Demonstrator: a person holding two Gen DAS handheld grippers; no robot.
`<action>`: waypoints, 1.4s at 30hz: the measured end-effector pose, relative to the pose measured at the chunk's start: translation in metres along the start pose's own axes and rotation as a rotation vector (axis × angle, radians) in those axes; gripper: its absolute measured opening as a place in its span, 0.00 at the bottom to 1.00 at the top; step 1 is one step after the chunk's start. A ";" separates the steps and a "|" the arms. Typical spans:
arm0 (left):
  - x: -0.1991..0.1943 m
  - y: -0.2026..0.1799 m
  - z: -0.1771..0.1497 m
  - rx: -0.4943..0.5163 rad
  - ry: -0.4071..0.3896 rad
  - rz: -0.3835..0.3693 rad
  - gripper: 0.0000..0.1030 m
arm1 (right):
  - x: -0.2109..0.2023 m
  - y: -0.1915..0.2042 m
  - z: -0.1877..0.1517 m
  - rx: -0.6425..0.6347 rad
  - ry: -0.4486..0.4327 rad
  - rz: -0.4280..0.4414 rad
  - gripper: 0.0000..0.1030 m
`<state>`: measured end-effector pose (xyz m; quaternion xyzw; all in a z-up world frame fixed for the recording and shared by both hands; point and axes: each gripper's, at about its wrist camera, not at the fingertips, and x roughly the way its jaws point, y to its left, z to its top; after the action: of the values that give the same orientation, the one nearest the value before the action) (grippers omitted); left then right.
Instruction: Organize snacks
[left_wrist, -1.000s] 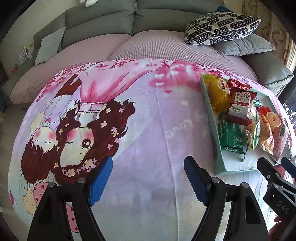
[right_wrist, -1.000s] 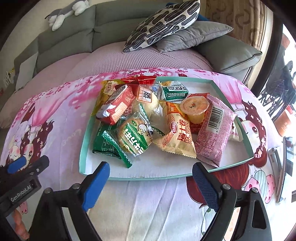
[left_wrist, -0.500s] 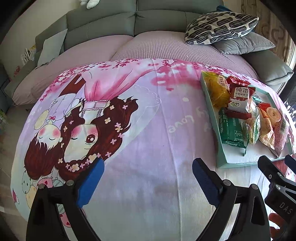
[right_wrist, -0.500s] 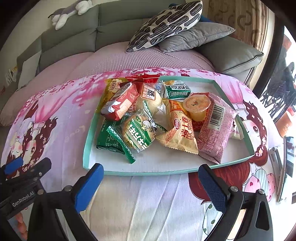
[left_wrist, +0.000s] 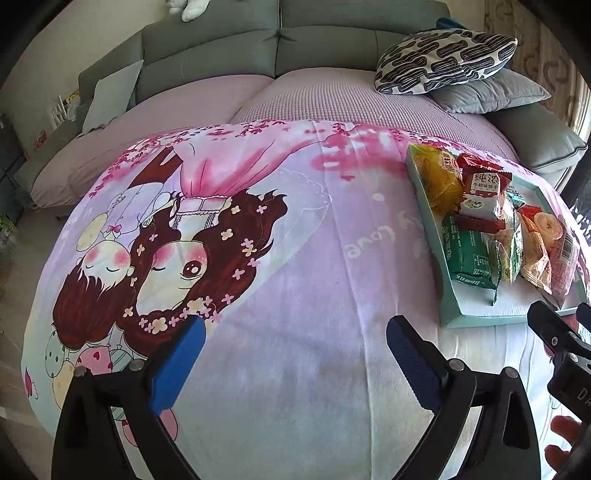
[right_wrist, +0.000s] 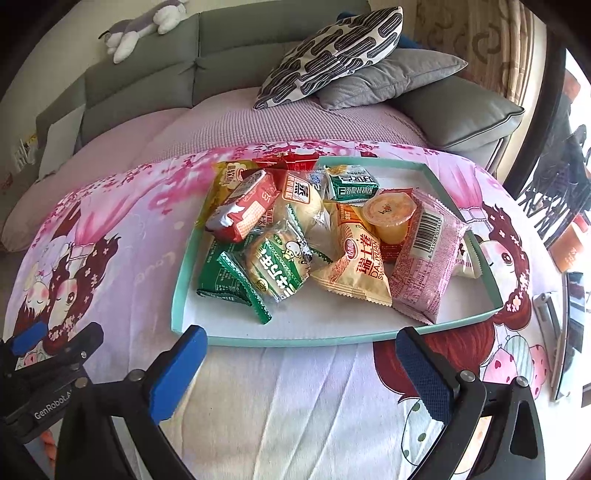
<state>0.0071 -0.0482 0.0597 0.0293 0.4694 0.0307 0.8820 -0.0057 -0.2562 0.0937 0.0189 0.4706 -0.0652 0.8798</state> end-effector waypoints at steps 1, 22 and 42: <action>0.000 -0.001 0.000 0.005 -0.002 0.000 0.96 | 0.001 0.000 0.000 -0.002 -0.001 0.001 1.00; 0.002 0.003 0.002 -0.019 0.004 0.033 0.96 | 0.006 0.001 -0.001 -0.022 0.009 -0.009 1.00; 0.000 0.002 0.003 -0.025 0.000 0.037 0.96 | 0.005 0.002 -0.002 -0.023 0.017 -0.016 1.00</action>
<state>0.0092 -0.0463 0.0617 0.0269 0.4685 0.0527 0.8815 -0.0043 -0.2542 0.0885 0.0055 0.4787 -0.0664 0.8755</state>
